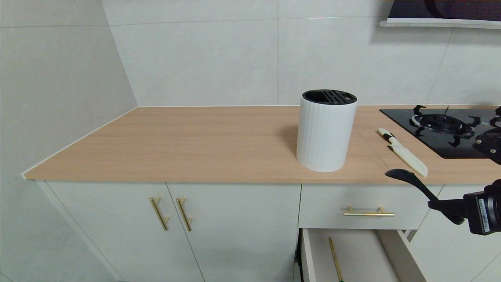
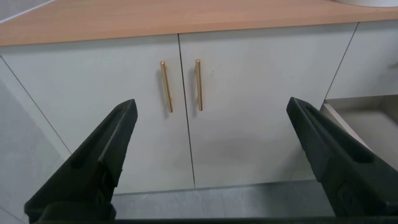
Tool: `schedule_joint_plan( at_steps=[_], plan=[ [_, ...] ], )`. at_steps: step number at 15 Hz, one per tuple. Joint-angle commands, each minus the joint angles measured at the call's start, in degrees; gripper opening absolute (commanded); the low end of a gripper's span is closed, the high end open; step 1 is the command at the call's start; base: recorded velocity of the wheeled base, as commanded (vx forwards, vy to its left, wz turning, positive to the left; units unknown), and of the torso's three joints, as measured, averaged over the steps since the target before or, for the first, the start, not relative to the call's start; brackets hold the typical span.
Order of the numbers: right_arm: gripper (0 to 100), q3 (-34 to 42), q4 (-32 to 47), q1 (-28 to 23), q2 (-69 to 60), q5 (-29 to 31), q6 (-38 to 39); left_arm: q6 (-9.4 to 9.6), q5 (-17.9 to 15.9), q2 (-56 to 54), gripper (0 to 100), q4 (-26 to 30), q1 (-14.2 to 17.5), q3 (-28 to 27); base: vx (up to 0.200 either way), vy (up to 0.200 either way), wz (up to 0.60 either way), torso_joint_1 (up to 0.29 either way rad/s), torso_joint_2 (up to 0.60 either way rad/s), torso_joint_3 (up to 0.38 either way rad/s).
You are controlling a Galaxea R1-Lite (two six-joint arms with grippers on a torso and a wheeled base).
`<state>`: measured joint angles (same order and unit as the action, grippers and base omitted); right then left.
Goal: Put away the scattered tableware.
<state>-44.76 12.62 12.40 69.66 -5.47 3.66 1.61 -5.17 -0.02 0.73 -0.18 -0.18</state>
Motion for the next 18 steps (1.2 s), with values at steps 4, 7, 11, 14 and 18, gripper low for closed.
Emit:
schedule_joint_plan(
  at_steps=[4,7,11,14,18],
  plan=[
    [0,1.1,-0.1,0.2,0.5,-0.2,-0.4,-0.03,0.0,0.0,100,0.0,0.0,0.0,0.0,0.0,0.0,0.0,0.0,0.0],
    [0,1.3,-0.1,0.2,1.4,-0.2,-0.4,-0.03,0.0,0.0,100,0.0,0.0,0.0,0.0,0.0,0.0,-0.027,0.06,0.038],
    [0,1.3,-0.1,0.2,1.8,-0.2,-0.4,-0.03,0.0,0.0,100,0.1,0.0,0.0,0.0,0.0,0.0,-0.163,0.41,0.237],
    [0,1.4,-0.1,0.2,2.5,-0.2,-0.4,-0.03,0.0,0.0,100,0.1,0.0,0.0,0.0,0.0,0.0,-0.188,0.48,0.277],
    [0,1.7,-0.3,0.2,4.3,0.0,-0.4,-0.03,0.0,0.0,100,0.1,0.0,0.0,0.0,0.0,0.0,-0.174,0.47,0.295]
  ],
)
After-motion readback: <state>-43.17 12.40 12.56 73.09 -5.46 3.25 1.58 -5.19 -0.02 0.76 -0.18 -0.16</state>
